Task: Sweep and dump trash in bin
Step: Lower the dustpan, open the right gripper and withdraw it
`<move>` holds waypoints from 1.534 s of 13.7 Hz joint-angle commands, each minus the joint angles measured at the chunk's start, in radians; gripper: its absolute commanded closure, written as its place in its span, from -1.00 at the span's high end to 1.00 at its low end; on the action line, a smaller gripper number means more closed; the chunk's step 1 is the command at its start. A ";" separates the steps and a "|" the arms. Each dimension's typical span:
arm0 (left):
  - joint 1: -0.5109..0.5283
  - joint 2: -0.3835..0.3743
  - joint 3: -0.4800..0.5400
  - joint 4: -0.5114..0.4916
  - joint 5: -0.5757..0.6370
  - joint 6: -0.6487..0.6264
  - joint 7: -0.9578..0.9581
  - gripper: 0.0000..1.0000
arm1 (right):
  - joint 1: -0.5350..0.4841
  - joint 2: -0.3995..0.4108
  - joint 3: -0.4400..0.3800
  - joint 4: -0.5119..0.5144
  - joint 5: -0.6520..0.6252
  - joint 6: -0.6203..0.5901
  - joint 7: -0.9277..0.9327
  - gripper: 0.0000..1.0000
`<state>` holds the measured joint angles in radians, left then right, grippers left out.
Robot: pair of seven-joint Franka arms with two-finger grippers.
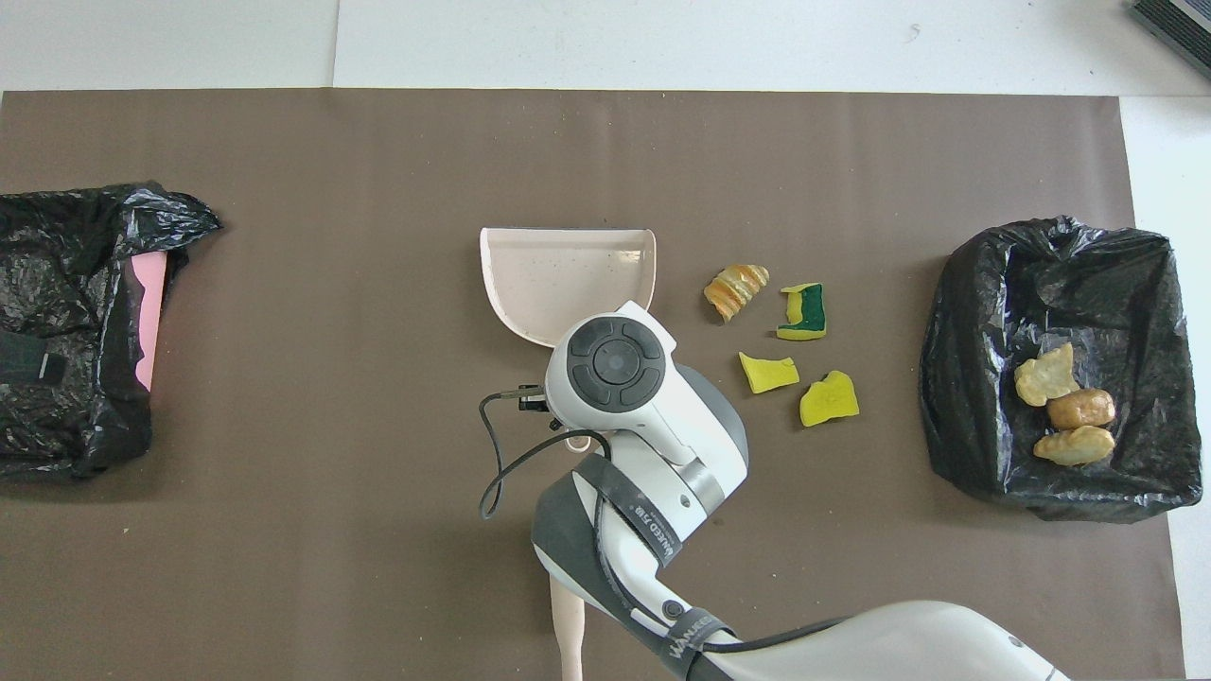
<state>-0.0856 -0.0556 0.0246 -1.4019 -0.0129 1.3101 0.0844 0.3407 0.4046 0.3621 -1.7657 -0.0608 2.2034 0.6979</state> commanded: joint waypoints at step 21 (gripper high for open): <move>-0.103 -0.009 -0.086 -0.129 -0.007 0.194 -0.112 1.00 | 0.268 -0.601 0.001 -0.549 0.298 -0.137 -0.026 1.00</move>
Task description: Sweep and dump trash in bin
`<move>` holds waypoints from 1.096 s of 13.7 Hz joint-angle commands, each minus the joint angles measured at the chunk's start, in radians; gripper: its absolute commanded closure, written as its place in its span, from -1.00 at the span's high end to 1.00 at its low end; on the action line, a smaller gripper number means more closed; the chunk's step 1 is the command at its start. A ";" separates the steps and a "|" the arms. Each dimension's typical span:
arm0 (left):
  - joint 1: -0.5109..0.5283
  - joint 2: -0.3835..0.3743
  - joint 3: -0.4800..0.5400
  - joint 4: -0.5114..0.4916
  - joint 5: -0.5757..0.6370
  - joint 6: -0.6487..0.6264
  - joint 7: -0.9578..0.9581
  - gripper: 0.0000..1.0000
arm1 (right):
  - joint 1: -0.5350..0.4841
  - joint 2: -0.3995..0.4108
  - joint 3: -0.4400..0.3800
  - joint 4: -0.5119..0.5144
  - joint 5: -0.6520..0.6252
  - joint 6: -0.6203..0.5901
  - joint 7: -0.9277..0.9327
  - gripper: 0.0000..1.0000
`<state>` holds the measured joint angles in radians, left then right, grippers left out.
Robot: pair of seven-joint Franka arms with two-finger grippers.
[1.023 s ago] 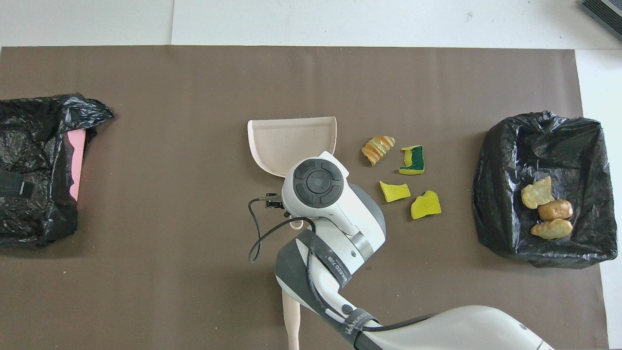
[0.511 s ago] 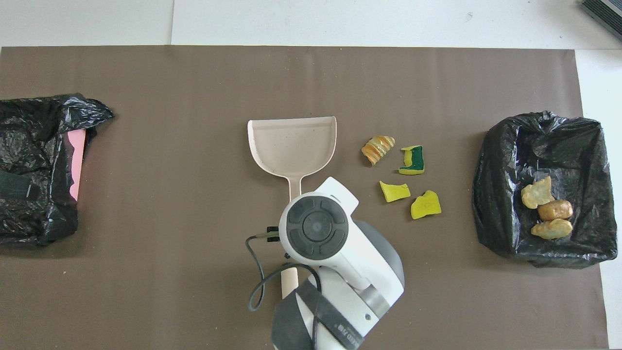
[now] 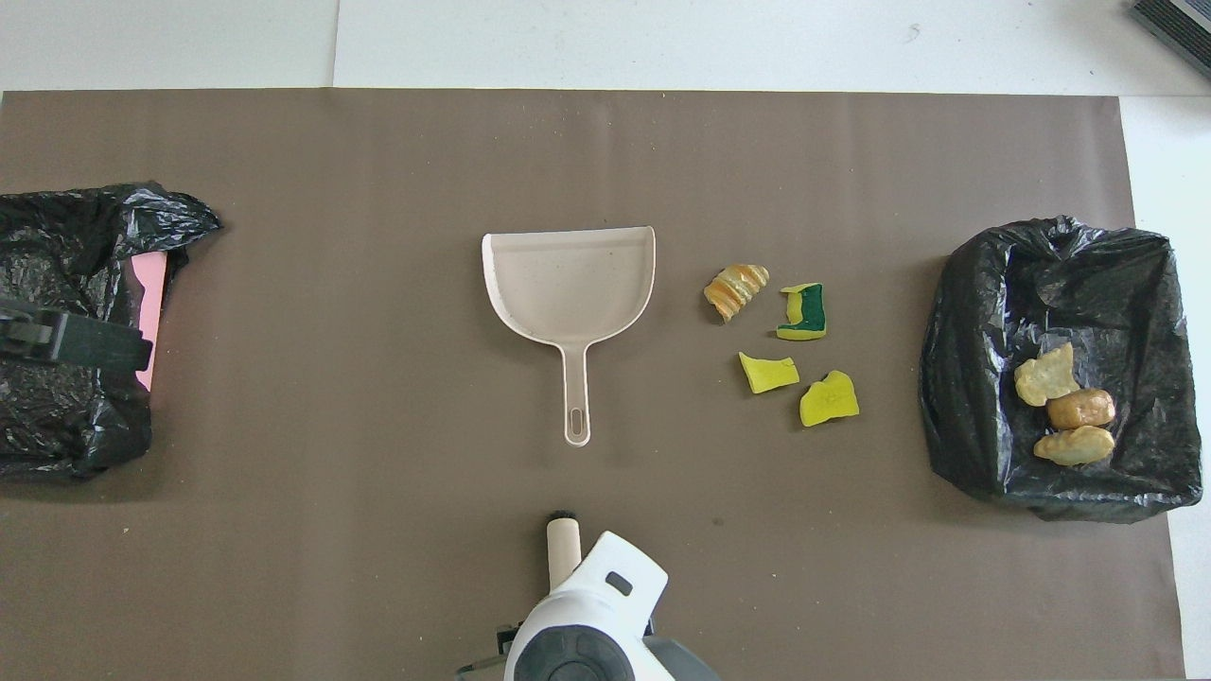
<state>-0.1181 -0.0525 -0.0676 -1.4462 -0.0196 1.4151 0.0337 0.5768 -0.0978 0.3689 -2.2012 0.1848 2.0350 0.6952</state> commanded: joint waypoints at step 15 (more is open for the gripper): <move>-0.499 0.296 0.006 -0.414 0.010 0.740 -0.544 1.00 | 0.210 -0.031 -0.004 -0.270 0.056 0.214 0.089 1.00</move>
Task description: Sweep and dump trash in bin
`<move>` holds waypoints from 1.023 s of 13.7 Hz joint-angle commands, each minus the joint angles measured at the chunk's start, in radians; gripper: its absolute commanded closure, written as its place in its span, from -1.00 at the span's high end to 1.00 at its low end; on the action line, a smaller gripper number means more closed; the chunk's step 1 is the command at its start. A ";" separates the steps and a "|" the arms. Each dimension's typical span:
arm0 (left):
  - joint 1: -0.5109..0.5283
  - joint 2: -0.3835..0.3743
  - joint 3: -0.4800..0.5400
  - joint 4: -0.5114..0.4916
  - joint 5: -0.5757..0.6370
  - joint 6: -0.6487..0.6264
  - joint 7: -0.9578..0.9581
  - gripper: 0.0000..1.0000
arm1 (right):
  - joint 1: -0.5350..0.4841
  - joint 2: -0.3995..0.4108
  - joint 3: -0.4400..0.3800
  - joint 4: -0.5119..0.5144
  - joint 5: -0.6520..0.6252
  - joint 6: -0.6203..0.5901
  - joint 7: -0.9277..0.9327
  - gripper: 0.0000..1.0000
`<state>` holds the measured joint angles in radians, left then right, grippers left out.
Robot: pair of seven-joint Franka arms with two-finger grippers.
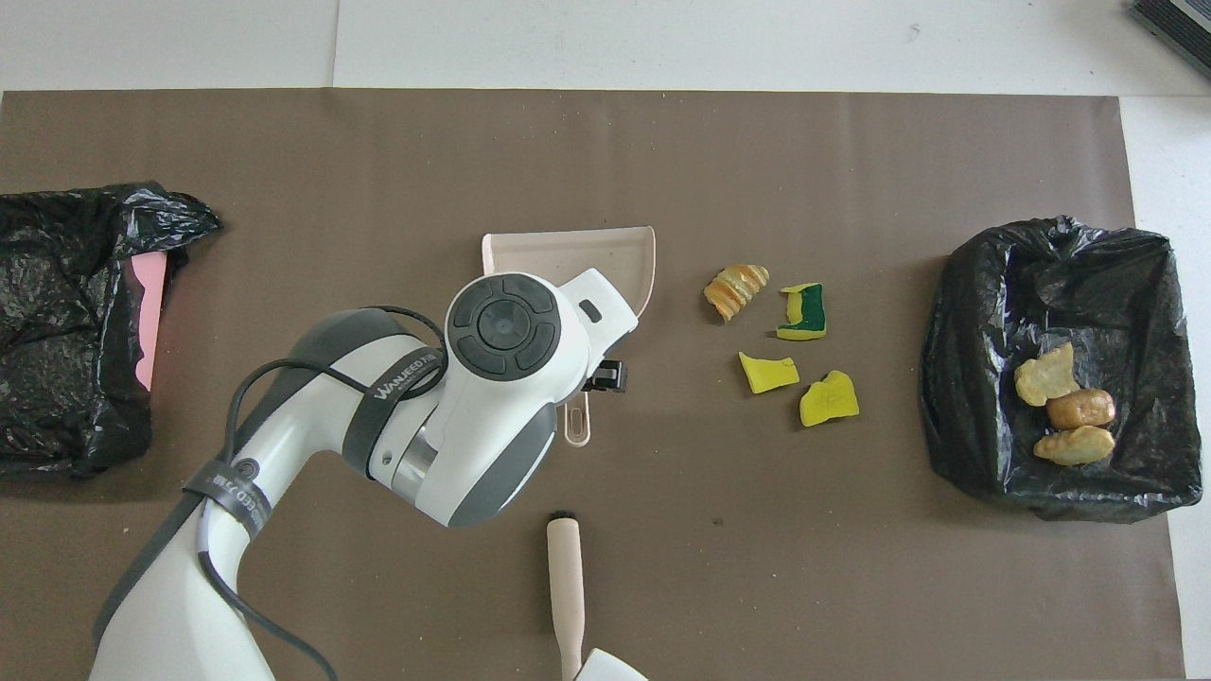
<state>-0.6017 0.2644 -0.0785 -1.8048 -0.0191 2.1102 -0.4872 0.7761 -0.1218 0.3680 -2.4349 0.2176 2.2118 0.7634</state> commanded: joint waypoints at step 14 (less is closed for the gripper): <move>-0.018 0.003 0.016 -0.125 -0.002 0.151 -0.070 0.17 | -0.046 -0.016 -0.017 0.027 -0.007 -0.061 0.007 -1.00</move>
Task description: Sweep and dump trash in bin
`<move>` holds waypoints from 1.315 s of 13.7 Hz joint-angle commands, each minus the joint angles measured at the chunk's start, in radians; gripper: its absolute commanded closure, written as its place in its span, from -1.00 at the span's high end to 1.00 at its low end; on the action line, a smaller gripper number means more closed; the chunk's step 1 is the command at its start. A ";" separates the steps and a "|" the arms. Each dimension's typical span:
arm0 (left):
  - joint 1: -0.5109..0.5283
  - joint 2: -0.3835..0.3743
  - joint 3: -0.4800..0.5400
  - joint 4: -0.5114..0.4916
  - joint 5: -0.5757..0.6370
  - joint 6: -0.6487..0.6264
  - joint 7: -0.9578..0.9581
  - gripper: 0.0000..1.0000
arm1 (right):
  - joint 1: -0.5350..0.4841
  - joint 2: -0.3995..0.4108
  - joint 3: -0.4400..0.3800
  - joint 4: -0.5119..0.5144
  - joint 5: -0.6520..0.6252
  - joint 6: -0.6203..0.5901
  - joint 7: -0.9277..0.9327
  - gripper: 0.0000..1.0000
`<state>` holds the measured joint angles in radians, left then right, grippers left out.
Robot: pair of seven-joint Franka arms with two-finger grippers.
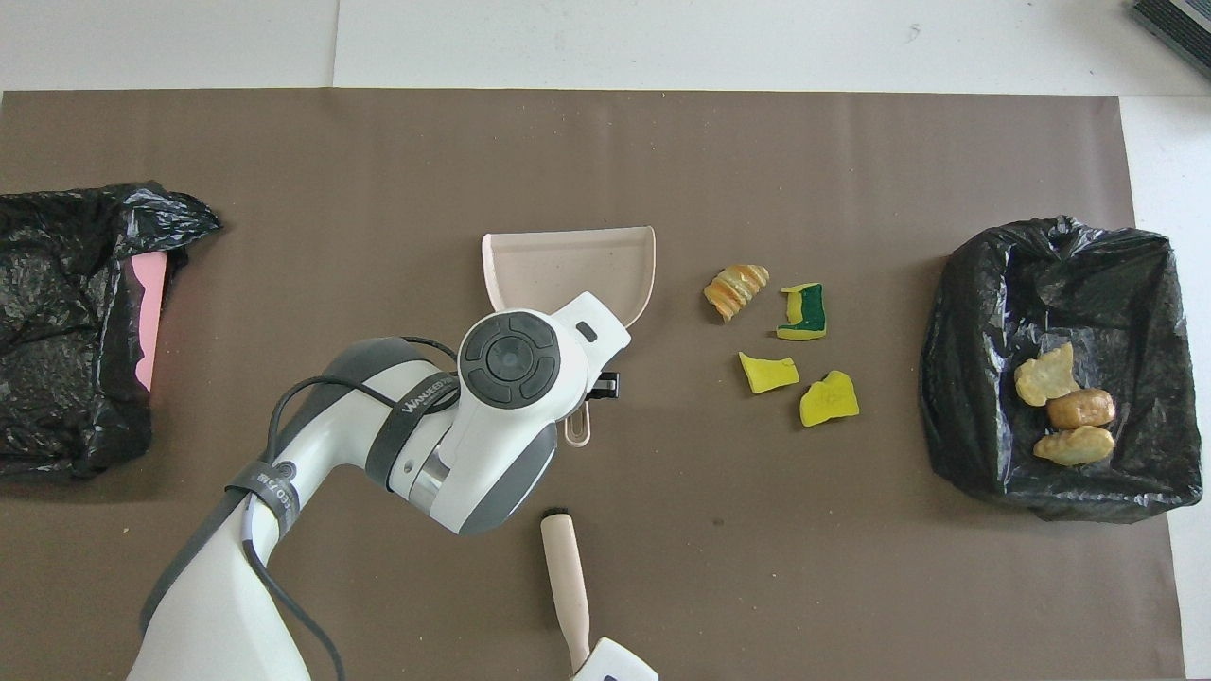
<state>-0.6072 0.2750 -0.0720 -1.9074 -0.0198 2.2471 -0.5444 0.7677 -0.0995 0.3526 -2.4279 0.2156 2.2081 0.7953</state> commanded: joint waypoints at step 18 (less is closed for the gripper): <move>0.060 -0.132 0.020 -0.030 0.015 -0.276 0.905 -1.00 | -0.631 -0.206 0.000 0.119 -0.162 -0.372 -0.453 -1.00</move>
<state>-0.5398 0.1489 -0.0503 -1.9182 -0.0159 1.9477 0.3385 0.1893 -0.3428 0.3414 -2.3530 0.0819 1.8587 0.3811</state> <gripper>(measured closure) 0.687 0.736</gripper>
